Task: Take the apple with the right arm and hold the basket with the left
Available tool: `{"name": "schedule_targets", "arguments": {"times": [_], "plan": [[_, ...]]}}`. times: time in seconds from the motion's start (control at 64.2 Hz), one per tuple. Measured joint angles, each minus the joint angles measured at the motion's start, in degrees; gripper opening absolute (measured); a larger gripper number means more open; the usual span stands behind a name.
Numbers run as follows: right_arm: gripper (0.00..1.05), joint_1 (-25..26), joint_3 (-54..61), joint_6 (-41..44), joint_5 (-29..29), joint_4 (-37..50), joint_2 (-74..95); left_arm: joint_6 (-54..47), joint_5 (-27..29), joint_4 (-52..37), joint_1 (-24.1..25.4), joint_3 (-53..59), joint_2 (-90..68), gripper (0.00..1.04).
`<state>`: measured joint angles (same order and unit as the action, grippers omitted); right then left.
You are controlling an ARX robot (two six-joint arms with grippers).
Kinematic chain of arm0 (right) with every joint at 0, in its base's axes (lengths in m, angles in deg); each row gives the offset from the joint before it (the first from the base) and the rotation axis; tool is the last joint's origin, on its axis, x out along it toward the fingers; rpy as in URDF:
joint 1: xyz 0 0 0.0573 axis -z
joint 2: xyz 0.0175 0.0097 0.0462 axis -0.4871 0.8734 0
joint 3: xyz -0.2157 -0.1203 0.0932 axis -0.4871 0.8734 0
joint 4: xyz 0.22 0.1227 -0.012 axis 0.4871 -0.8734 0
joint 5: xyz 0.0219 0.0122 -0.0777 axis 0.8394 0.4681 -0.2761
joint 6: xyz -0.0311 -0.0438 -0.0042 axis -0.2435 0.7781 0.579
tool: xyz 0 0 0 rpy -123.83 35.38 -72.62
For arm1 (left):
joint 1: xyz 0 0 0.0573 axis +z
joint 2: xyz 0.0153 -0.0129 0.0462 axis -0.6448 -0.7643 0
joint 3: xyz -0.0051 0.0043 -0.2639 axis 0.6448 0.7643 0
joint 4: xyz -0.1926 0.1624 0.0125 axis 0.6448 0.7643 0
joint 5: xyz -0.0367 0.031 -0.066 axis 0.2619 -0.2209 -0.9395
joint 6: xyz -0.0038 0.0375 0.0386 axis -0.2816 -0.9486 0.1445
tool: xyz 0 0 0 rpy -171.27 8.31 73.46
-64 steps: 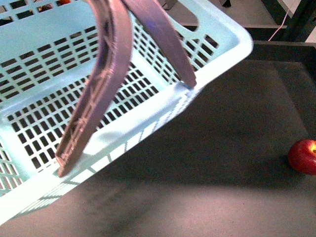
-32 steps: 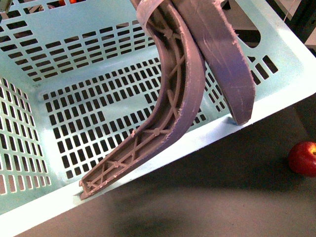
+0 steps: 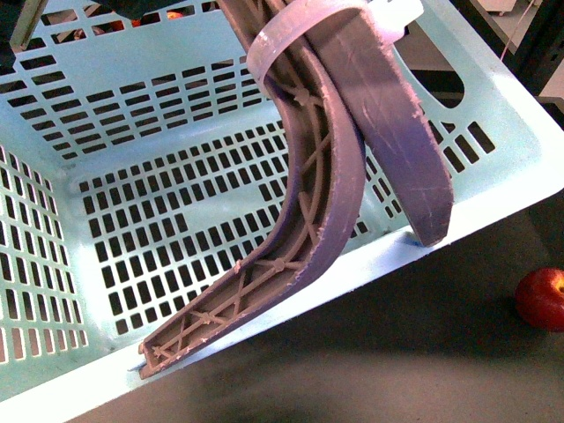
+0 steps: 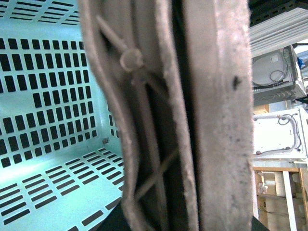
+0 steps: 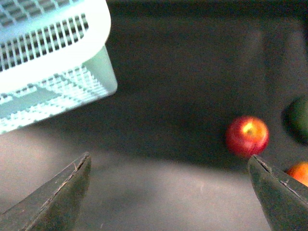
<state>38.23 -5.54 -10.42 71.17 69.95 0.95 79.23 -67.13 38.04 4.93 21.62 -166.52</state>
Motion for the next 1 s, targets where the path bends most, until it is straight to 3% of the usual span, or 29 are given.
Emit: {"name": "schedule_targets", "arguments": {"times": [0.218,0.405,0.545,0.655,0.997], "plan": [[0.96,3.32,-2.80,4.00,-2.01,15.74,18.25,-0.15,0.52,0.02,0.02,0.00,0.00,0.15],[0.96,3.39,-10.05,6.19,-6.32,35.10,46.69,-0.11,0.39,0.02,0.02,0.00,0.00,0.15],[0.96,3.30,-17.68,7.96,-8.37,39.85,64.85,-0.11,0.37,0.02,0.02,0.00,0.04,0.15],[0.96,3.63,-23.54,11.30,-13.99,42.99,78.51,-0.11,0.22,0.00,0.02,0.00,0.04,0.15],[0.96,7.02,-34.18,14.23,-16.00,42.18,99.32,-0.11,0.37,0.02,0.02,0.00,0.04,0.15]]}}
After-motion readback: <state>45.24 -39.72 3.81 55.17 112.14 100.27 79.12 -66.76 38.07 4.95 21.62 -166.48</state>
